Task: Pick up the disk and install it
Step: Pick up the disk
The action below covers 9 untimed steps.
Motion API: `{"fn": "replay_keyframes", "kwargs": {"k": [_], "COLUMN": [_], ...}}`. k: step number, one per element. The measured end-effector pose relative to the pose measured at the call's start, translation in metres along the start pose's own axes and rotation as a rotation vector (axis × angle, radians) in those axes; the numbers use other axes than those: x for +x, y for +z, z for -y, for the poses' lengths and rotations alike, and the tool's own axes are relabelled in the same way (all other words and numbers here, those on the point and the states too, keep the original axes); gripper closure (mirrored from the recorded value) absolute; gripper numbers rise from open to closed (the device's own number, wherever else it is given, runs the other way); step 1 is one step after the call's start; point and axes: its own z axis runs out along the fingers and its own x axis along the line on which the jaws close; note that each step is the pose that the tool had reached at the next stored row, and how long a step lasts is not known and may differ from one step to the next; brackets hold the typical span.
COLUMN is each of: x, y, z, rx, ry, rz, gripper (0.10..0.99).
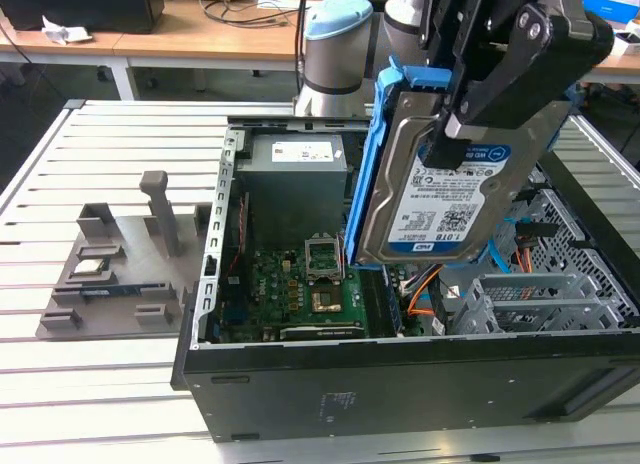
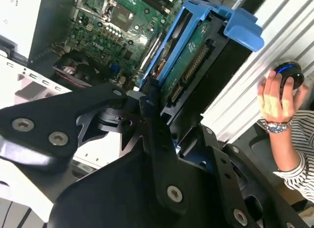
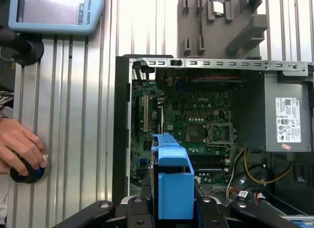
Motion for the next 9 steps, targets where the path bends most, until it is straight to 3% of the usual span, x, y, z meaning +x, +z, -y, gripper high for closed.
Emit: {"fn": "replay_keyframes", "kwargs": {"k": [4, 5, 7, 9], "x": [0.0095, 0.0102, 0.0121, 0.0125], "y": [0.0001, 0.0001, 0.0001, -0.0003], "z": [-0.0001, 0.0, 0.0006, 0.0083], "rx": [0.0, 0.0, 0.0, 0.0], "ry": [0.0, 0.0, -0.002, -0.002], "rz": [-0.0001, 0.0033, 0.0222, 0.022], "gripper": [0.722, 0.722, 0.722, 0.722]}}
